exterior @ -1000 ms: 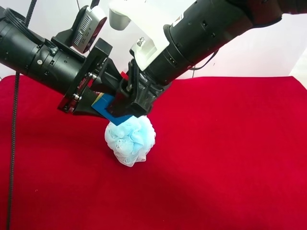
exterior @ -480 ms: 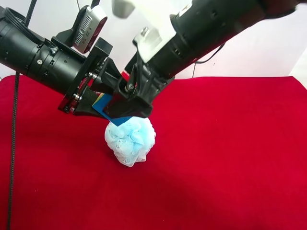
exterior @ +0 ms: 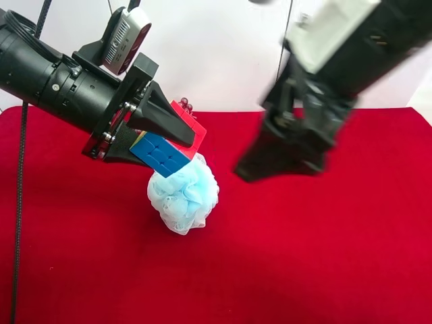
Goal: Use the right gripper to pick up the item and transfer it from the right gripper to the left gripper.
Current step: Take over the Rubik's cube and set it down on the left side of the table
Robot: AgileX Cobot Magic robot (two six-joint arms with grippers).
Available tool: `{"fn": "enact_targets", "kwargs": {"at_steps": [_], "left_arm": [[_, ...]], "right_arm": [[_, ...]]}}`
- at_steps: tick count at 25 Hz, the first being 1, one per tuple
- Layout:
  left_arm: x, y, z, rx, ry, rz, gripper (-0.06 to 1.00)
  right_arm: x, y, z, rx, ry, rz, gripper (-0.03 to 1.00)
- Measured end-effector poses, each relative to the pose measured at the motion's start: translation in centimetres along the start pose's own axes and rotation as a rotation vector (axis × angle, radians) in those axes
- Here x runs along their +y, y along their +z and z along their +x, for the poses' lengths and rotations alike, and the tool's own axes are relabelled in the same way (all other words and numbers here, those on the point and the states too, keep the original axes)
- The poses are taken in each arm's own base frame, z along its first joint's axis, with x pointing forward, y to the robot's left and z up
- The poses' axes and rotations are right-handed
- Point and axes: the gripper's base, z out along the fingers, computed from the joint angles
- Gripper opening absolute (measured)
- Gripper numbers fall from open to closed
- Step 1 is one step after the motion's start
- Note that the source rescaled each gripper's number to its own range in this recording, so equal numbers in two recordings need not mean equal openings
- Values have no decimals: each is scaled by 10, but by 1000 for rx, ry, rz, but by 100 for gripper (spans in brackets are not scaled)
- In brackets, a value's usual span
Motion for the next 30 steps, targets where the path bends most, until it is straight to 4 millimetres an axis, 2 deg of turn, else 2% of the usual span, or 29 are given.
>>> {"fn": "enact_targets", "kwargs": {"at_steps": [3, 9, 16, 23, 30], "left_arm": [[0, 0, 0, 0, 0, 0, 3], [0, 0, 1, 9, 3, 3, 3], [0, 0, 1, 15, 25, 6, 3], [-1, 0, 2, 19, 26, 7, 3], [-1, 0, 2, 24, 28, 9, 3]], "right_arm": [[7, -13, 15, 125, 95, -16, 100], [22, -27, 45, 145, 199, 7, 100], [55, -31, 116, 180, 278, 2, 100], [83, -45, 174, 64, 328, 74, 100], [89, -60, 206, -129, 368, 240, 100]]}}
